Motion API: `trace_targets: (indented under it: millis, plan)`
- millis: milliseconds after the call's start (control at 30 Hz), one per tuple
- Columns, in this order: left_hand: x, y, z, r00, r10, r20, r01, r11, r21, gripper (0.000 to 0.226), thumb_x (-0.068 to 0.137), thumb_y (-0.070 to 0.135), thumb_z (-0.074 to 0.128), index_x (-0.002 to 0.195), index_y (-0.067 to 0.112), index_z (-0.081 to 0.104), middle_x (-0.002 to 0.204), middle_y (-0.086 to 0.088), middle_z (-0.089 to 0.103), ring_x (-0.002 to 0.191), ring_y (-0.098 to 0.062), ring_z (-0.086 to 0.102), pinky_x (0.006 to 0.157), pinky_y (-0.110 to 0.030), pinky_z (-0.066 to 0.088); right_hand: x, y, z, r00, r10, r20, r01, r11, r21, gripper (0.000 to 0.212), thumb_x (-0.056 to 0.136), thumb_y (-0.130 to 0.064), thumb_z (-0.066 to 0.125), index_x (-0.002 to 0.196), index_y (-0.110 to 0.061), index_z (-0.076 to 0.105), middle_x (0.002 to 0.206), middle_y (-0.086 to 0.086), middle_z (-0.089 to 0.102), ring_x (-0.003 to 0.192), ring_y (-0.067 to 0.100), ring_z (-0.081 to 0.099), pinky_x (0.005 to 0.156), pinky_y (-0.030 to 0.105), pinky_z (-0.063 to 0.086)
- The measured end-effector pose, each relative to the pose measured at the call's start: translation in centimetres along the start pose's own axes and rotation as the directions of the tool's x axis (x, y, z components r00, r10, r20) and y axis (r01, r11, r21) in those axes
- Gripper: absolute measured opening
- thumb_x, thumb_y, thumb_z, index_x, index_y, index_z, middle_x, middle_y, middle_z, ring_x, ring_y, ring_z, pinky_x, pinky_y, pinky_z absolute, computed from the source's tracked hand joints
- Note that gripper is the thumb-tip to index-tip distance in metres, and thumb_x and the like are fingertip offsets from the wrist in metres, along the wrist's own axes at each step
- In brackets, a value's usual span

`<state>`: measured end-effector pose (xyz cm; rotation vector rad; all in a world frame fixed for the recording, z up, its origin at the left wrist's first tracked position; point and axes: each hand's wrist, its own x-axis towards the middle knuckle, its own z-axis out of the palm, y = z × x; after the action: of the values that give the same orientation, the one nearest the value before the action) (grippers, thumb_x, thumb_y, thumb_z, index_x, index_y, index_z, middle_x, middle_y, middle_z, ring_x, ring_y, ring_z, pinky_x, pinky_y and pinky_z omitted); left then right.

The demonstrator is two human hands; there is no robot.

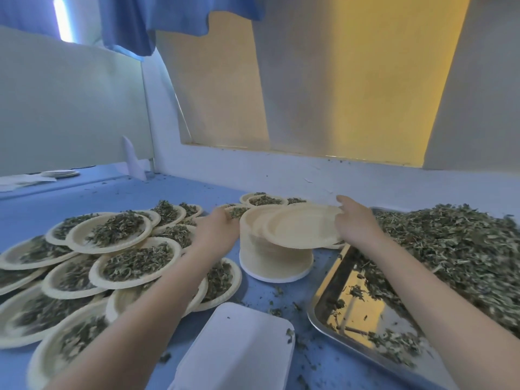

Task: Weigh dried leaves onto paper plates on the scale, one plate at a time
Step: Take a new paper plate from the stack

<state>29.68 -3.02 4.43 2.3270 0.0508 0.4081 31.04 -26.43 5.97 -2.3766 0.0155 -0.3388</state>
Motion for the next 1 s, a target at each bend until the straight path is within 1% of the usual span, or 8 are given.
trace_targets:
  millis: [200,267,333,467,633,733,900,1000]
  plan:
    - [-4.4,0.2,-0.2,0.992,-0.02,0.128,0.055,0.961,-0.273,0.035,0.092,0.029,0.05,0.084,-0.004,0.058,0.077,-0.01,0.07,0.07,-0.025,0.071,0.085,-0.045,0.053,-5.0,-2.1,1.4,0.999,-0.022,0.047,0.015,0.99,0.138,0.057,0.097,0.001,0.029,0.151,-0.016,0.02,0.156,0.006,0.024,0.089,0.016,0.056,0.063,0.031,0.045]
    - [-5.8,-0.5,-0.6,0.993,-0.048,0.112,0.078,0.955,-0.287,0.03,0.089,0.019,0.052,0.096,-0.009,0.062,0.074,-0.014,0.072,0.064,-0.023,0.068,0.084,-0.048,0.054,-6.6,-2.3,2.1,0.998,-0.034,0.053,0.023,0.983,0.184,0.057,0.097,0.0,0.029,0.151,-0.017,0.021,0.156,0.005,0.024,0.101,0.019,0.057,0.074,0.036,0.048]
    - [-7.5,-1.5,-1.0,0.995,-0.083,0.061,0.096,0.962,-0.256,0.028,0.086,0.014,0.051,0.099,-0.009,0.062,0.07,-0.016,0.071,0.056,-0.02,0.062,0.079,-0.042,0.056,-8.4,-2.3,3.2,0.997,-0.048,0.054,0.036,0.975,0.218,0.058,0.097,-0.002,0.03,0.151,-0.019,0.021,0.156,0.003,0.025,0.091,0.018,0.059,0.064,0.029,0.048]
    - [-10.9,-4.2,-1.3,0.994,-0.107,0.026,0.109,0.986,-0.127,0.021,0.086,0.014,0.048,0.089,-0.001,0.063,0.06,-0.006,0.064,0.043,-0.011,0.053,0.052,-0.025,0.044,-11.8,-1.5,5.9,0.99,-0.128,0.062,0.112,0.971,0.211,0.058,0.092,0.0,0.035,0.147,-0.019,0.032,0.145,0.003,0.042,0.108,0.023,0.055,0.073,0.031,0.043]
    - [-14.1,-7.1,-1.1,0.985,-0.171,0.014,0.171,0.985,-0.028,0.026,0.088,0.02,0.049,0.107,0.007,0.062,0.093,-0.012,0.067,0.084,-0.027,0.06,0.066,-0.033,0.041,-14.2,-0.4,8.7,0.974,-0.144,0.173,0.125,0.985,0.115,0.059,0.092,-0.003,0.038,0.149,-0.018,0.027,0.151,0.004,0.034,0.133,0.021,0.038,0.093,0.025,0.034]
    - [-14.9,-8.3,-0.9,0.985,-0.173,-0.015,0.173,0.985,-0.006,0.024,0.087,0.02,0.049,0.102,0.006,0.062,0.084,-0.008,0.063,0.071,-0.019,0.054,0.058,-0.031,0.036,-14.8,-0.5,9.8,0.967,-0.144,0.21,0.125,0.987,0.1,0.06,0.093,-0.002,0.037,0.149,-0.018,0.025,0.152,0.005,0.033,0.135,0.025,0.035,0.1,0.03,0.034]
    - [-14.9,-8.9,-0.6,0.987,-0.159,-0.014,0.16,0.987,0.017,0.016,0.087,0.017,0.05,0.101,0.013,0.057,0.082,-0.001,0.058,0.067,-0.011,0.051,0.048,-0.024,0.032,-15.0,-0.4,10.6,0.966,-0.125,0.226,0.107,0.99,0.091,0.063,0.091,-0.001,0.037,0.15,-0.02,0.022,0.149,0.005,0.036,0.132,0.022,0.038,0.086,0.023,0.031]
    - [-14.9,-9.1,-0.5,0.991,-0.133,-0.025,0.132,0.99,-0.049,0.03,0.089,0.021,0.049,0.118,0.013,0.053,0.085,-0.001,0.06,0.076,-0.016,0.055,0.053,-0.025,0.034,-15.0,-0.3,10.5,0.972,-0.122,0.201,0.104,0.99,0.1,0.06,0.094,-0.011,0.04,0.15,-0.021,0.019,0.148,0.004,0.037,0.114,0.016,0.049,0.08,0.021,0.034]
